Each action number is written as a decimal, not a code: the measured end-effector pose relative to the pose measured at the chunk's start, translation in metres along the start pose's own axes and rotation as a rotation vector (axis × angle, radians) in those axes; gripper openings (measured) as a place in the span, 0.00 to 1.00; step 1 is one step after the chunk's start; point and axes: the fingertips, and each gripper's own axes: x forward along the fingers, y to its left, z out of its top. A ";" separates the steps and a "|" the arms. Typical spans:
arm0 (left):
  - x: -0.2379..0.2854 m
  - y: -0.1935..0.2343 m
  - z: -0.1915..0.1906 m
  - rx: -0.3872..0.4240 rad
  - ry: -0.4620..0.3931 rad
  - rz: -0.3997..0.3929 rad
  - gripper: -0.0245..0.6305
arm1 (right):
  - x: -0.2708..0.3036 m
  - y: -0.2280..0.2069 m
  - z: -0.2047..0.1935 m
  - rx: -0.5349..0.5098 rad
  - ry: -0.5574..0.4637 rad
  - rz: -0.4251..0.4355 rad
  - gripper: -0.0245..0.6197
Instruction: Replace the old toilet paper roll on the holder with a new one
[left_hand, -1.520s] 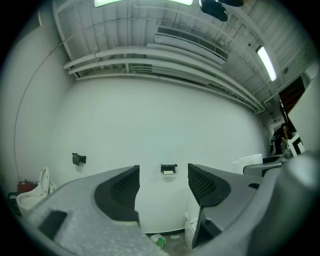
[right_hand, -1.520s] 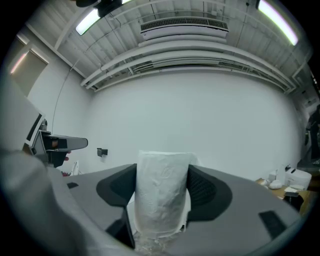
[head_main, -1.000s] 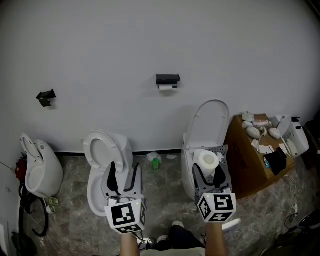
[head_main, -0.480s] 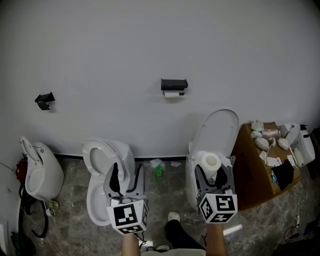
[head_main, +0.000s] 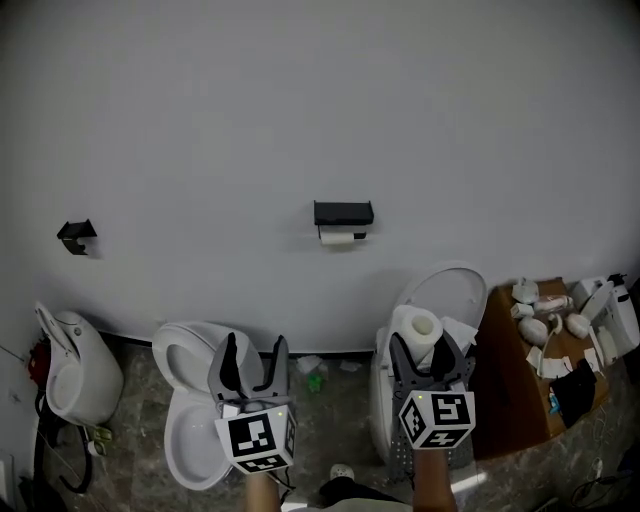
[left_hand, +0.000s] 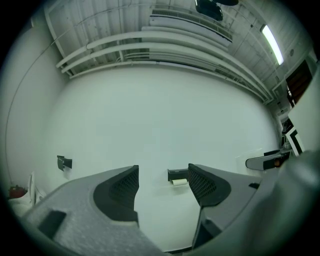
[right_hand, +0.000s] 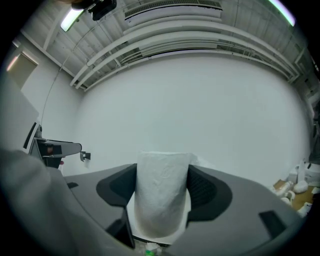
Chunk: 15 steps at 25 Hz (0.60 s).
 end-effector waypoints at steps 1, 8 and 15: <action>0.011 -0.001 0.000 0.003 -0.001 0.004 0.48 | 0.011 -0.005 0.001 -0.001 -0.003 0.003 0.49; 0.065 -0.005 -0.006 0.011 0.010 0.033 0.48 | 0.063 -0.030 0.000 -0.005 0.000 0.018 0.49; 0.108 -0.002 -0.021 0.021 0.045 0.024 0.48 | 0.103 -0.043 -0.015 0.009 0.029 -0.003 0.49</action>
